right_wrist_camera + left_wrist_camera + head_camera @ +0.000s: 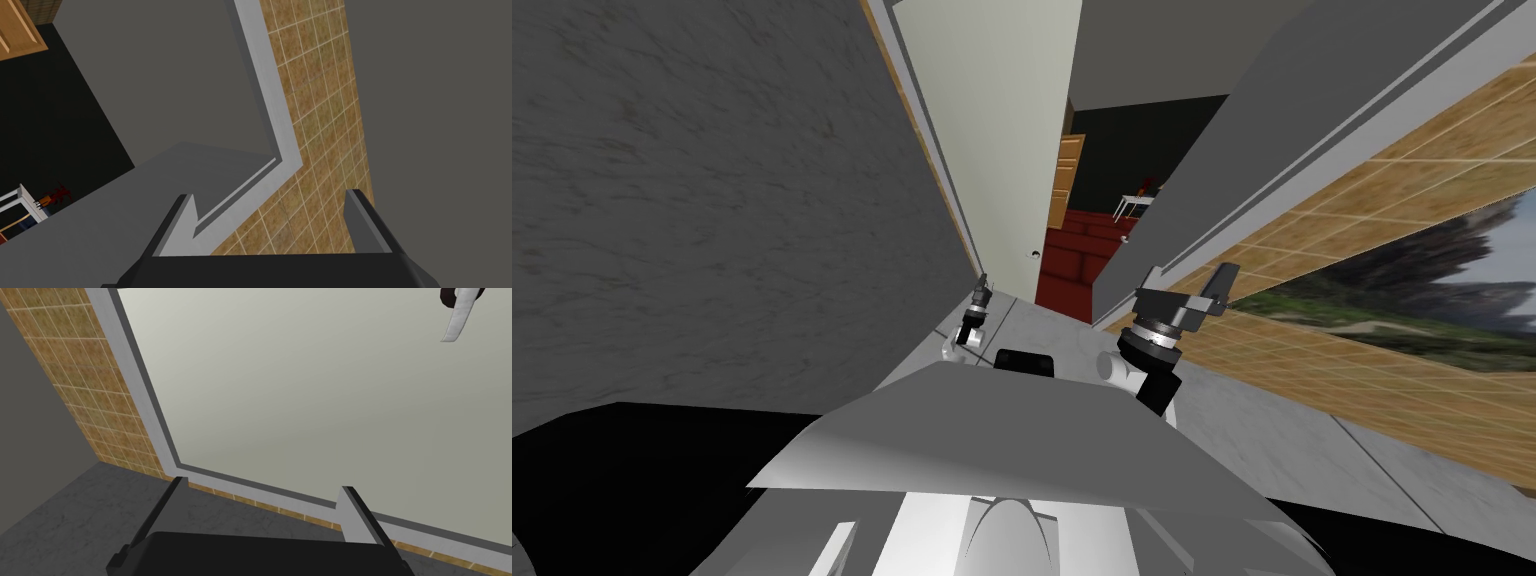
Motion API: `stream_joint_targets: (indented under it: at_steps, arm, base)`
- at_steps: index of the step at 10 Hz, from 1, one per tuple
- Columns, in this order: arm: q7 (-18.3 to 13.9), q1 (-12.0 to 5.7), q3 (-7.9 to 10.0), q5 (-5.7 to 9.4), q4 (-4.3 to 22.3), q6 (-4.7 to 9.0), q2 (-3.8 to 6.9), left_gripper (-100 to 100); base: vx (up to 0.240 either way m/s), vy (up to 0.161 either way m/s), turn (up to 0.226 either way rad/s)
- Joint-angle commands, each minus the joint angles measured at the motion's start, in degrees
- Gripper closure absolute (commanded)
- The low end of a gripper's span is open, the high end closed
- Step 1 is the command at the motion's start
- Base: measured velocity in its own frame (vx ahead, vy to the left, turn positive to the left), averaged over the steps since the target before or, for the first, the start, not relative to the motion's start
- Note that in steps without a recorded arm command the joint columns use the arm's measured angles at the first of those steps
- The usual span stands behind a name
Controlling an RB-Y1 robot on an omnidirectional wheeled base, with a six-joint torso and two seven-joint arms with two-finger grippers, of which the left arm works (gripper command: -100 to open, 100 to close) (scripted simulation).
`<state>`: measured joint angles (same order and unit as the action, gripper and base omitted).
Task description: Push the door open
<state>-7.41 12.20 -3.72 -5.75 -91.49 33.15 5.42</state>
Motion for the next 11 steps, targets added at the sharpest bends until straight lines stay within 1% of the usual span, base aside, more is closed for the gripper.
stream_joint_targets:
  at_steps: [1, 6, 7, 11]
  arm:
    - [-0.1, -1.1, -0.15, 0.15, 2.6, 0.6, 0.24, -100]
    - [0.2, -3.91, -1.04, 0.35, 10.0, 2.22, 0.22, -100]
    - [0.2, -3.91, -1.04, 0.35, 10.0, 2.22, 0.22, -100]
    - [0.4, -6.14, -1.74, 0.51, 15.8, 3.5, 0.1, -100]
  base:
    - [0.095, -0.009, -0.007]
    - [0.101, -0.008, -0.006]
    - [0.065, -0.002, -0.001]
    - [0.079, -0.01, -0.006]
